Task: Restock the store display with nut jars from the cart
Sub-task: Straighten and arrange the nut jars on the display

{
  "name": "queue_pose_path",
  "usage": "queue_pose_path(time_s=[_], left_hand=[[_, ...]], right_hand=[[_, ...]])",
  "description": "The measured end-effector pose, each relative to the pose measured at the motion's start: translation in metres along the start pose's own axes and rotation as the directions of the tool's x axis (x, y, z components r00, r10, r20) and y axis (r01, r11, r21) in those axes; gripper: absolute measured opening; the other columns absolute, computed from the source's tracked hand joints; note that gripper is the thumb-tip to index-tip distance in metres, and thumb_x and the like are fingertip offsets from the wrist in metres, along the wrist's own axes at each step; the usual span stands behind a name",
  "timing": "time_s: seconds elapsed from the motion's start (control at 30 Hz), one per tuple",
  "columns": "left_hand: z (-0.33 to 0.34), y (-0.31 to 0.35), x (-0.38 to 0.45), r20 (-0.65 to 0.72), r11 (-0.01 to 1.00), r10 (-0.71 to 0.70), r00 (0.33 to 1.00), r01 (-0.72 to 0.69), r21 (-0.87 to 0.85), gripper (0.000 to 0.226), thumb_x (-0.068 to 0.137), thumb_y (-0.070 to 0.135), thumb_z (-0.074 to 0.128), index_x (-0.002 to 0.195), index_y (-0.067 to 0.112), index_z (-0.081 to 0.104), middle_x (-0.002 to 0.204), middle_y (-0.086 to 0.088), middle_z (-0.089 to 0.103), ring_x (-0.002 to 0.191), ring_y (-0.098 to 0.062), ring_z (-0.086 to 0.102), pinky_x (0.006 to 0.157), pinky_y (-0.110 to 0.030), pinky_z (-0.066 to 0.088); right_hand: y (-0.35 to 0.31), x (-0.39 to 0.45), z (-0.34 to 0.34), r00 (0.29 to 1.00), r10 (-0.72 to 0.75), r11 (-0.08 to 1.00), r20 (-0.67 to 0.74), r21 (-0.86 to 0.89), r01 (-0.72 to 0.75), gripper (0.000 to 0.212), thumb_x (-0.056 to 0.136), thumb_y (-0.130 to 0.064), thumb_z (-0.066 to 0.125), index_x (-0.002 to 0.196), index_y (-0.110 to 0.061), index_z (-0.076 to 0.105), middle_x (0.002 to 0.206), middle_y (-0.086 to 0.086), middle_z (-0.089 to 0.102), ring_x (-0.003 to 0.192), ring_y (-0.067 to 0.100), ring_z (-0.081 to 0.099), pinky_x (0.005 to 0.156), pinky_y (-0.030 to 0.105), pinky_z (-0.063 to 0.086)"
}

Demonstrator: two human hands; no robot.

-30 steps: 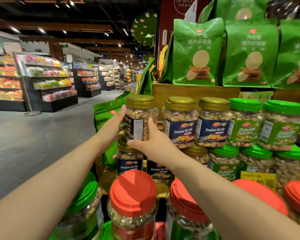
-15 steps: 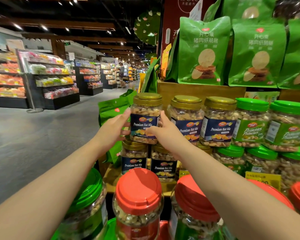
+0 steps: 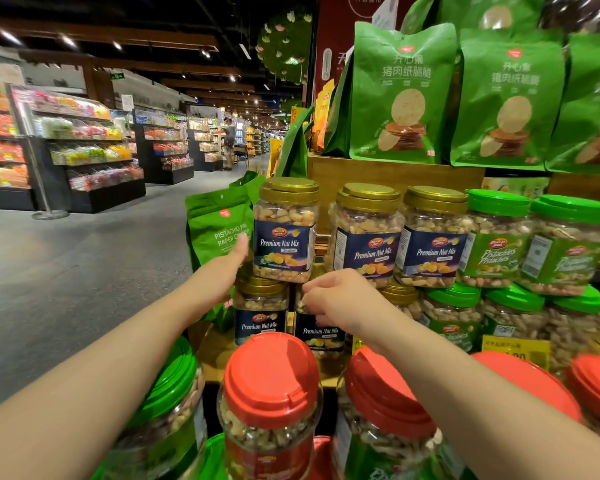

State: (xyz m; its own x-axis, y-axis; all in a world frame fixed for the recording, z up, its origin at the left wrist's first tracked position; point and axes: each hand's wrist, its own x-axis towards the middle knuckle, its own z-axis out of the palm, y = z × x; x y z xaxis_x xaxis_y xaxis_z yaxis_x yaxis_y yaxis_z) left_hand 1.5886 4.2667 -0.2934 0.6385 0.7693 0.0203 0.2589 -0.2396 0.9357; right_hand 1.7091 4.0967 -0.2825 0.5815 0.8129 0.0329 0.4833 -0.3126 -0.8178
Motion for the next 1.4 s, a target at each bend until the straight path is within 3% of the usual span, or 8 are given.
queue_pose_path(time_s=[0.13,0.53,0.77,0.9,1.0,1.1,1.17,1.4], left_hand=[[0.003,-0.012,0.001,-0.014,0.999,0.003,1.0,-0.002,0.047,0.089,0.083,0.084,0.025,0.144,0.027,0.055,0.15,-0.003,0.052,0.134,-0.026,0.05,0.117,-0.049,0.037],[0.004,-0.029,0.002,0.069,0.993,0.039,0.997,-0.031,-0.118,0.039,0.096,0.073,0.033,0.118,0.048,0.053,0.111,0.018,0.058,0.102,-0.01,0.06,0.107,-0.044,0.043],[0.005,-0.029,0.002,0.125,0.989,0.036,0.991,-0.018,-0.146,0.056,0.09,0.079,0.03,0.133,0.049,0.051,0.115,0.024,0.058,0.111,-0.015,0.06,0.113,-0.048,0.037],[0.005,-0.031,0.0,0.078,0.99,0.112,0.991,-0.104,-0.1,0.07,0.087,0.088,0.029,0.139,0.048,0.052,0.134,0.017,0.058,0.114,-0.009,0.06,0.109,-0.042,0.039],[0.003,-0.032,0.002,-0.031,0.968,0.248,0.968,-0.246,0.056,0.093,0.076,0.096,0.025,0.149,0.043,0.047,0.152,0.017,0.049,0.14,-0.009,0.044,0.12,-0.038,0.03],[0.001,-0.03,0.001,-0.036,0.943,0.334,0.942,-0.334,0.008,0.087,0.081,0.092,0.03,0.145,0.039,0.054,0.145,0.021,0.052,0.138,-0.003,0.044,0.11,-0.023,0.03],[0.0,-0.031,0.001,-0.027,0.942,0.336,0.941,-0.336,0.013,0.104,0.068,0.101,0.03,0.147,0.038,0.052,0.149,0.018,0.05,0.139,-0.003,0.043,0.114,-0.026,0.029],[-0.001,-0.033,0.003,0.027,0.938,0.327,0.945,-0.328,0.11,0.116,0.059,0.108,0.025,0.15,0.039,0.047,0.16,0.007,0.041,0.149,-0.009,0.033,0.126,-0.043,0.022]], right_hand=[[0.005,0.012,0.013,0.99,0.032,0.999,0.139,-0.029,-0.029,0.066,0.091,-0.032,0.071,0.15,-0.015,0.048,0.141,0.006,0.061,0.125,0.029,0.061,0.106,0.046,0.051],[-0.003,0.016,0.029,0.963,0.046,0.995,0.266,0.075,-0.069,0.054,0.098,-0.014,0.063,0.146,-0.001,0.043,0.13,0.01,0.058,0.111,0.026,0.067,0.089,0.042,0.057],[0.002,0.022,0.026,0.959,0.046,0.99,0.28,0.115,-0.081,0.075,0.095,-0.019,0.068,0.157,-0.004,0.029,0.127,0.003,0.06,0.11,0.024,0.069,0.086,0.036,0.059],[0.002,0.017,0.018,0.971,0.039,0.996,0.238,0.069,-0.057,0.056,0.095,-0.023,0.069,0.145,-0.008,0.051,0.125,0.006,0.066,0.113,0.021,0.067,0.095,0.045,0.059],[-0.005,0.004,0.003,0.997,-0.073,0.997,0.025,0.014,0.072,0.017,0.093,-0.023,0.067,0.109,-0.022,0.075,0.105,0.006,0.076,0.103,0.022,0.071,0.093,0.045,0.059],[-0.018,-0.016,-0.008,0.937,-0.258,0.965,-0.237,-0.12,0.235,0.03,0.096,-0.024,0.059,0.123,-0.025,0.073,0.108,-0.009,0.074,0.103,0.012,0.066,0.091,0.03,0.054],[-0.022,-0.019,-0.006,0.922,-0.302,0.95,-0.241,-0.151,0.272,0.036,0.098,-0.021,0.056,0.133,-0.026,0.065,0.105,-0.019,0.066,0.101,0.009,0.059,0.08,0.019,0.048],[-0.006,0.006,0.002,0.968,-0.217,0.976,-0.127,-0.062,0.21,0.048,0.077,-0.034,0.056,0.124,-0.033,0.066,0.114,-0.012,0.073,0.106,0.015,0.068,0.098,0.048,0.054]])
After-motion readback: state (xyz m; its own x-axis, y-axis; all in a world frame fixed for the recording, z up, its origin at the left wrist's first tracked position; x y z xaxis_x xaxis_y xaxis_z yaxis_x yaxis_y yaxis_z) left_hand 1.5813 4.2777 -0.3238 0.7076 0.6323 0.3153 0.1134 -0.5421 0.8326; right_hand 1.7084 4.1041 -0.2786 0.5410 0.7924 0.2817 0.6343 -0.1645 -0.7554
